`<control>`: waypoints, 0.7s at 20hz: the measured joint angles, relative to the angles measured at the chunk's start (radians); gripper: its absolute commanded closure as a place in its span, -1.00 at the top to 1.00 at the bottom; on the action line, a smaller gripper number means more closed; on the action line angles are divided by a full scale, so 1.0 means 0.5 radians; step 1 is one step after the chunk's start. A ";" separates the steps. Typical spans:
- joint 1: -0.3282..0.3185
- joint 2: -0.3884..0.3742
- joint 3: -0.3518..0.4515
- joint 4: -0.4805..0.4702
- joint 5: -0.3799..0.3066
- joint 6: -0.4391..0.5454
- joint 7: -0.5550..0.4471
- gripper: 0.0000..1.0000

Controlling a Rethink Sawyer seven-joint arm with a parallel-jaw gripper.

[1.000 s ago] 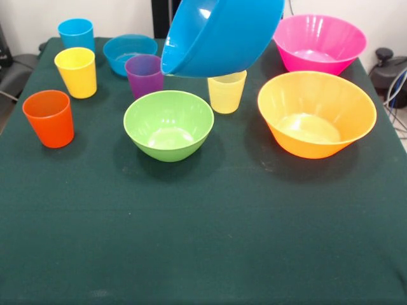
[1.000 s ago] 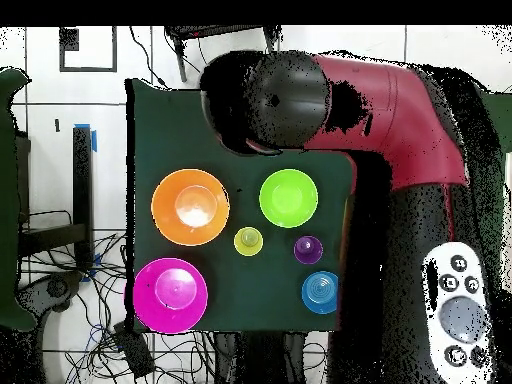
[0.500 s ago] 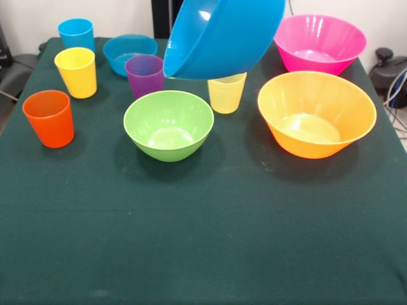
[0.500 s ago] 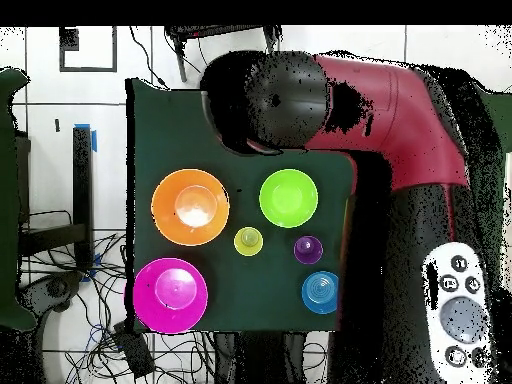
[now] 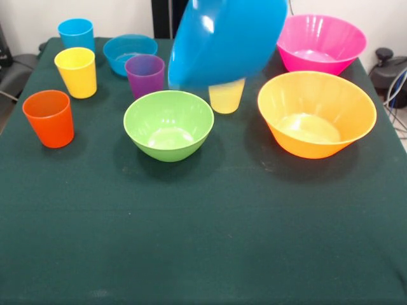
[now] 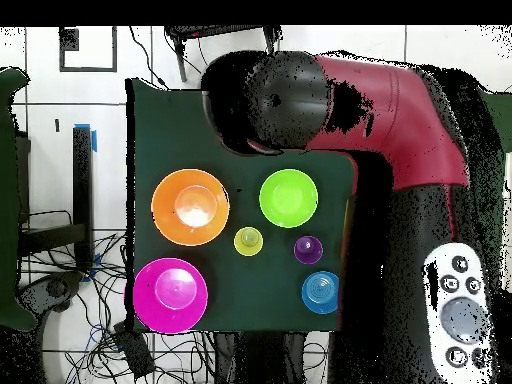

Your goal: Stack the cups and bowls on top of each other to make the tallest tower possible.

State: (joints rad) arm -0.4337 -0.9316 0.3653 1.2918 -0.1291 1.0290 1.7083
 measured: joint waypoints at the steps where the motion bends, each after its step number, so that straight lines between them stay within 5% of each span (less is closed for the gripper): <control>1: 0.000 -0.001 0.000 0.000 0.000 0.000 0.000 -1.00; 14: 0.000 -0.059 -0.001 0.007 0.003 -0.036 0.000 -1.00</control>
State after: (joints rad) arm -0.4337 -0.9611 0.3647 1.2953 -0.1277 1.0110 1.7083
